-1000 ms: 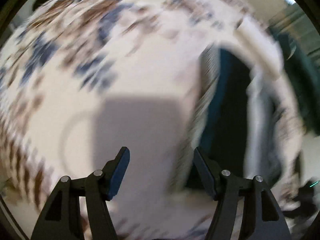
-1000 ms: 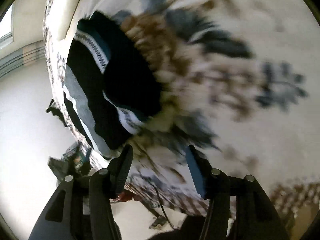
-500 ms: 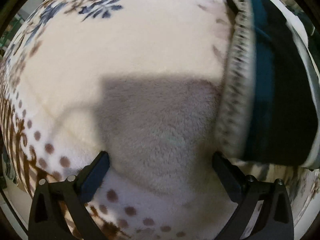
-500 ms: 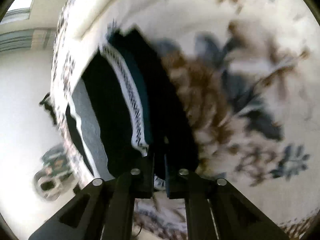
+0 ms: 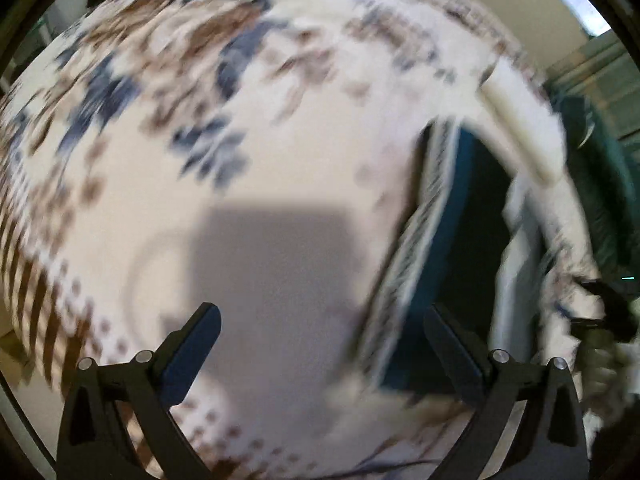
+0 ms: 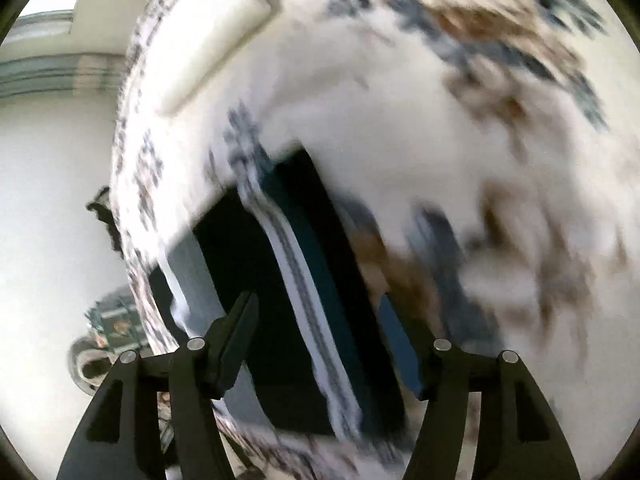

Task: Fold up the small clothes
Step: 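Lower the folded sweater onto the bed and open both grippers, then grasp the folded striped sweater's edges with both grippers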

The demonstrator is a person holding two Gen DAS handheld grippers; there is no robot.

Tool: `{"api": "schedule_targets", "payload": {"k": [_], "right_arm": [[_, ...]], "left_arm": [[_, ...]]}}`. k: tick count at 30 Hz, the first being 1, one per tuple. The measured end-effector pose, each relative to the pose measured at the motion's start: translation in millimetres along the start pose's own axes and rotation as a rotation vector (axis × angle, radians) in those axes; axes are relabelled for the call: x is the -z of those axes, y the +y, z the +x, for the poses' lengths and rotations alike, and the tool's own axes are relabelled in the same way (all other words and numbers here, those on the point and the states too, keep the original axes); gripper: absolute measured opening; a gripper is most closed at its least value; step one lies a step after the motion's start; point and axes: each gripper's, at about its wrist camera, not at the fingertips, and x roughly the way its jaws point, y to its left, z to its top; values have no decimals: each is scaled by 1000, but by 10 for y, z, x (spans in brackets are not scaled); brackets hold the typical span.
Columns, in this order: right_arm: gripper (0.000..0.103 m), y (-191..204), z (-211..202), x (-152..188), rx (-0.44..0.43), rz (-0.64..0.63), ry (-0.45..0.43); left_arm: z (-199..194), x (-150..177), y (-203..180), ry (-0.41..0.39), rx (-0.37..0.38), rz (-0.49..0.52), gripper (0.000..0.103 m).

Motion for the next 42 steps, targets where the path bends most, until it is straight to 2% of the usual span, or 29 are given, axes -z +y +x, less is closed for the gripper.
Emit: {"api": "schedule_targets", "payload": {"k": [2,4,5,7,9,10,11,14,16,19,21,22,23,24,25,26,27,32,34,36,37,38,39,40,42], "right_arm": [[65,-37,174,-227,-11,1,15],[63,-25,338,-360,-18,-6,30],[41,8,342,-400,-34,-33,0],[12,95,324,-409,-12,-67,-37],[9,196,298,-398,6,-77,-80],[8,258,315,-415,8,-69,-103],[8,270,233,-416,8,-61,-130],[7,285,74,-457,32,-50,-203],[6,240,112,-536,59,-33,-205],[7,180,386,-669,96,-22,-123],[9,156,488,-723,73,9,-46],[18,139,470,-724,52,26,-28],[32,98,360,-687,7,47,-6],[43,85,305,-652,-15,50,3],[60,56,206,-576,-41,48,15],[63,11,101,-460,-66,44,28],[63,-37,48,-348,-80,40,56],[63,-413,153,348,-66,86,231],[63,-580,257,539,-67,139,253],[63,-731,336,718,-119,205,246],[55,-751,355,763,-133,217,240],[29,-767,359,824,-155,227,220],[16,-763,354,867,-166,227,204],[15,-755,341,900,-173,238,182],[10,-756,231,963,-197,267,127]], "left_arm": [[57,-240,-41,-13,81,8,103],[230,-445,-340,-17,132,46,103],[390,-565,-461,-3,158,74,103],[710,-791,-692,29,157,117,100],[943,-1012,-842,41,176,133,48],[1007,-1082,-887,60,188,131,27],[1078,-1148,-939,56,204,140,23],[1029,-1098,-908,64,218,135,23],[1000,-1069,-810,72,228,109,23],[998,-1062,-733,99,259,51,31],[909,-1070,-620,138,308,-13,38],[858,-1058,-568,140,325,-34,44],[770,-1032,-504,137,336,-58,53],[639,-983,-418,116,346,-73,58],[491,-902,-318,87,351,-87,66],[380,-819,-240,74,345,-97,71],[299,-729,-175,69,345,-105,71],[133,-77,67,139,345,-130,71],[208,196,113,190,327,-137,71],[293,411,125,222,328,-145,71],[300,503,119,205,325,-139,69],[274,557,107,180,318,-130,54],[230,621,95,151,333,-115,36],[197,671,90,145,336,-101,21],[137,731,130,134,344,-109,21]]}}
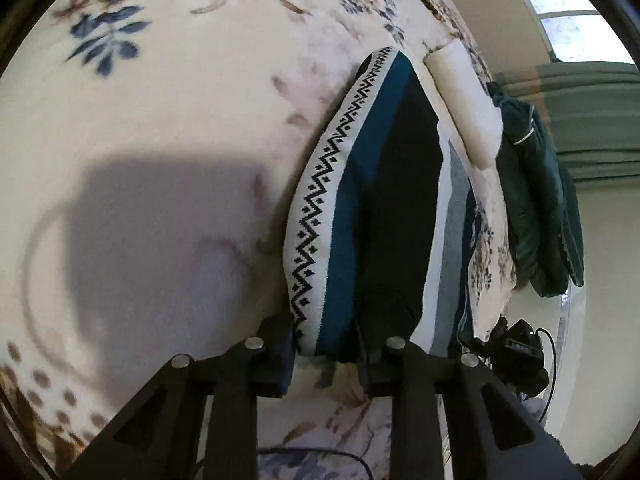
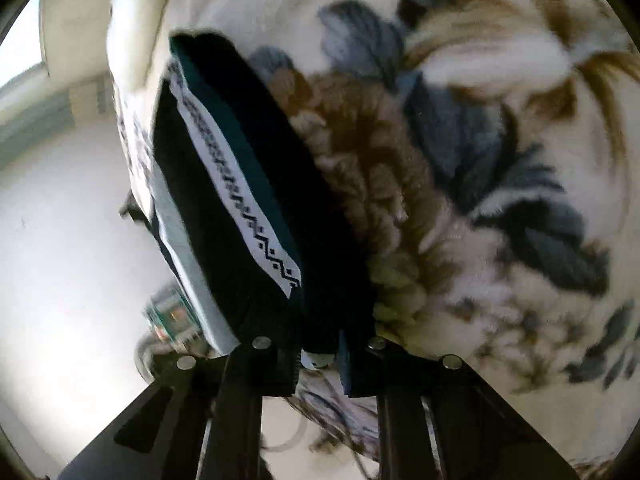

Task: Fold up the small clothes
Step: 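Grasp the folded striped sweater's edges with both grippers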

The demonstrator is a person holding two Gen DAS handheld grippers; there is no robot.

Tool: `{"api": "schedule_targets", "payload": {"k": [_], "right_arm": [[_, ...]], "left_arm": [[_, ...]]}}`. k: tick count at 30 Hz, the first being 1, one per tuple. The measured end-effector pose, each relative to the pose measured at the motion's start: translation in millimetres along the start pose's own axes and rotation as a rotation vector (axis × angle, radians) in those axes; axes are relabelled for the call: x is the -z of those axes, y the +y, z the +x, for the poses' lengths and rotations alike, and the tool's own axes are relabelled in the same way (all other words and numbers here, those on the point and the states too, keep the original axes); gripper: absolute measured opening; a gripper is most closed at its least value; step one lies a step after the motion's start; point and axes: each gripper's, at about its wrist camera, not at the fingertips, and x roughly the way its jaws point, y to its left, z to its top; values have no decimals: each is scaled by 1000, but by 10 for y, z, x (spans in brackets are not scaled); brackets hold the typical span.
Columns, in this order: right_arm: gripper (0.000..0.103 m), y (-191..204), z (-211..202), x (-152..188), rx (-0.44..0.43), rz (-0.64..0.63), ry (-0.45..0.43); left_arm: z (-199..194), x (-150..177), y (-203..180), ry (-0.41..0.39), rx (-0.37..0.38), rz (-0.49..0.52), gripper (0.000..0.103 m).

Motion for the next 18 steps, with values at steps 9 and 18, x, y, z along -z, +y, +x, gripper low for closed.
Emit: {"api": "schedule_targets", "payload": {"k": [9,18], "right_arm": [[39,471,-143,-12,331,-208,38],[54,2647,567,-25,495,-757,101]], "left_arm": [[-125,-63,-86,1,-165,47,64],[85,-88,-389,-10,-339,176,64]]}}
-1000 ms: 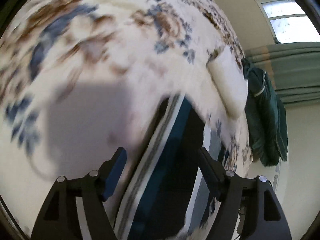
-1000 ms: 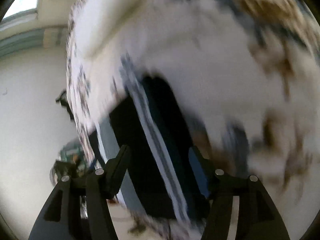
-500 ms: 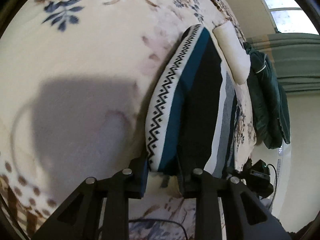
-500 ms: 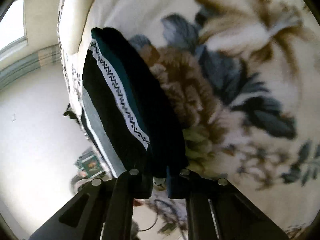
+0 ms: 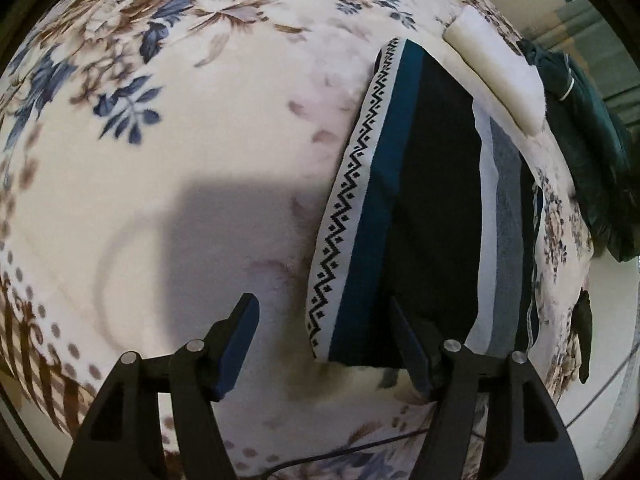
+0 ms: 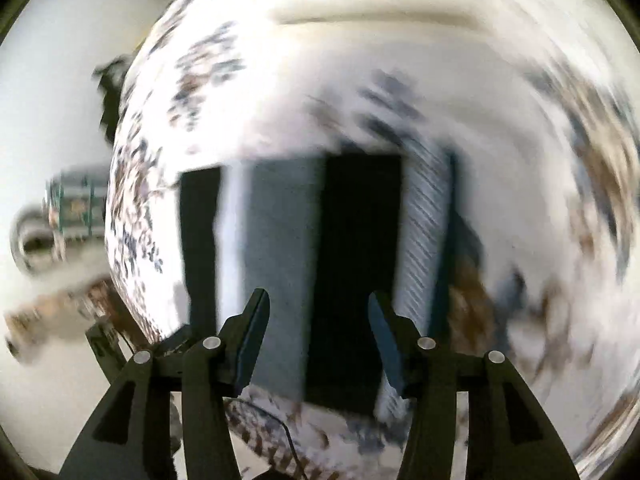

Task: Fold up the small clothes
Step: 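Grasp the folded striped sweater's edges with both grippers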

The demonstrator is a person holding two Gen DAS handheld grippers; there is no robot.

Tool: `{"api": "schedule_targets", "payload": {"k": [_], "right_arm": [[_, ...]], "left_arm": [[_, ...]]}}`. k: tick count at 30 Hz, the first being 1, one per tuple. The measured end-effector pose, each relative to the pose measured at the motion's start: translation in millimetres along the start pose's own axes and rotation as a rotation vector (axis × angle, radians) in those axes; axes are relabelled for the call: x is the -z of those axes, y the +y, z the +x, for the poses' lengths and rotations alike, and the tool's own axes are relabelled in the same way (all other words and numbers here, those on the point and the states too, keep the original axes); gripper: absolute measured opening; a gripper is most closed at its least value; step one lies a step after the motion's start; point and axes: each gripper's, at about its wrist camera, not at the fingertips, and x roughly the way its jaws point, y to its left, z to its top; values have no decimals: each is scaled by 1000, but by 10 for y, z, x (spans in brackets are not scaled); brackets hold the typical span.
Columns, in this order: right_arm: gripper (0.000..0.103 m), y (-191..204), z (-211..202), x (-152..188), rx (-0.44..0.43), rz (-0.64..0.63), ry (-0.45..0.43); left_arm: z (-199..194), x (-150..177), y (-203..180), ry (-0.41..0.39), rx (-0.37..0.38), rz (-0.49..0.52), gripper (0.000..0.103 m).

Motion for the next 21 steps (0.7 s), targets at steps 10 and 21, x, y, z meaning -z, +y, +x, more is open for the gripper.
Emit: {"api": "schedule_targets", "payload": {"k": [10,21], "right_arm": [[54,1345,1121,-1044,225,-363,145],[29,1711,1749,-1213,193,-414,252]], "left_arm": [[79,-27,125,4,80,-50,64],[64,1,85,-13,214,-5,23]]}}
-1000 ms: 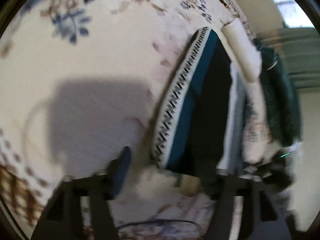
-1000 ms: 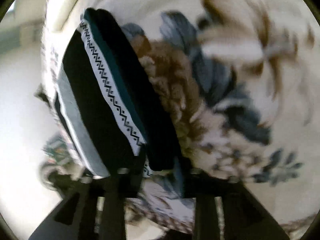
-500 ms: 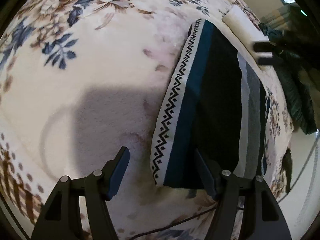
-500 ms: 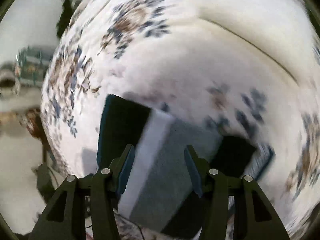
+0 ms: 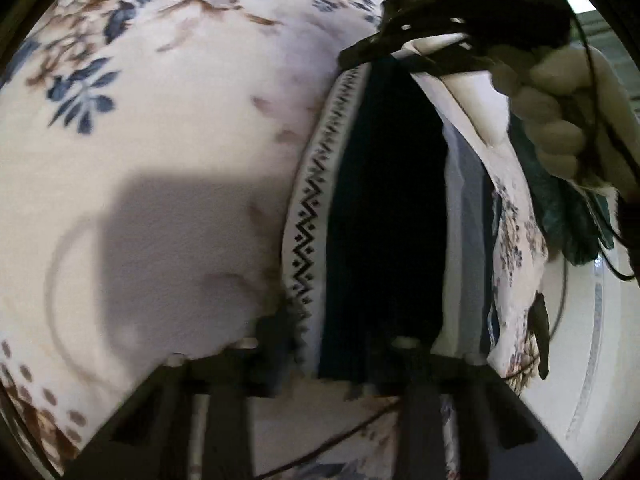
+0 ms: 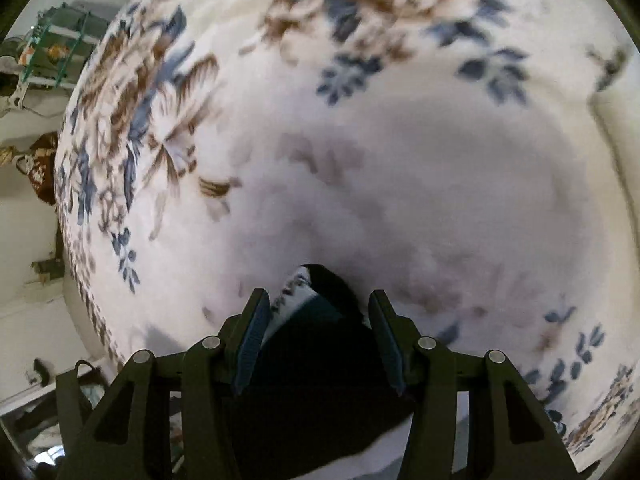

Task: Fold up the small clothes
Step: 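Grasp the folded striped sweater's edges with both grippers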

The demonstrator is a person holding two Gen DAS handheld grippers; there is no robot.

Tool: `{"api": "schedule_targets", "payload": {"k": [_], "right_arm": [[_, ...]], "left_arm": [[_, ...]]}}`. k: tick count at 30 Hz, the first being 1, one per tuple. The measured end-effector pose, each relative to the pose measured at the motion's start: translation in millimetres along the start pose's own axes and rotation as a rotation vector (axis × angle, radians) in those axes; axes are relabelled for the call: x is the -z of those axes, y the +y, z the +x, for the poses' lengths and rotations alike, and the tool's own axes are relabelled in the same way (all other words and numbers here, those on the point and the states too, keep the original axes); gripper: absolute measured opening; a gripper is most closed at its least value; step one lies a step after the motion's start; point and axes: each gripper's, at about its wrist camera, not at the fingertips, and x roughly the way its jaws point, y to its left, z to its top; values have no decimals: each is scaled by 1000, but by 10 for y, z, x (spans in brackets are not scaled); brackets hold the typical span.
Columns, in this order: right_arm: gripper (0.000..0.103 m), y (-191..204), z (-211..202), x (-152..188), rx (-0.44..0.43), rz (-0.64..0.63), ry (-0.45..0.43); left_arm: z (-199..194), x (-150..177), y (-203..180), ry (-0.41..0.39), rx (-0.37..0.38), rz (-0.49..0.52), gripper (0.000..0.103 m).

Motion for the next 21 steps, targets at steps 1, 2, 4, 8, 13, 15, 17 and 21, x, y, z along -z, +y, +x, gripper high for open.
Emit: {"api": "schedule_targets", "payload": {"k": [1,2,4,8,13,15,17,21], "right_arm": [[15,20,18,-6,1,-7,-6],[13,25,18,3,18,-6,-22],[11,16,-18,12,70,0,-63],[11,-145,49,19,-20,88,-51],[48,-391,-251,263,-179,171,-78],[68,-707,-564,621,-280,258,-157],[76,-1061,-761,1030,-358,358,-202],[82,-1851,-867,2051,-430,558,-274]], "left_arm": [[2,15,-24,-9,11,9,17],[7,35,-23,-15,34,7,15],[3,109,45,-35,69,-33,15],[-18,137,126,0,76,-57,18],[-245,-56,253,25,130,-160,58],[-351,-139,326,-7,216,-184,73],[-335,-251,371,-3,234,-196,74],[-38,-513,297,32,265,-156,74]]}}
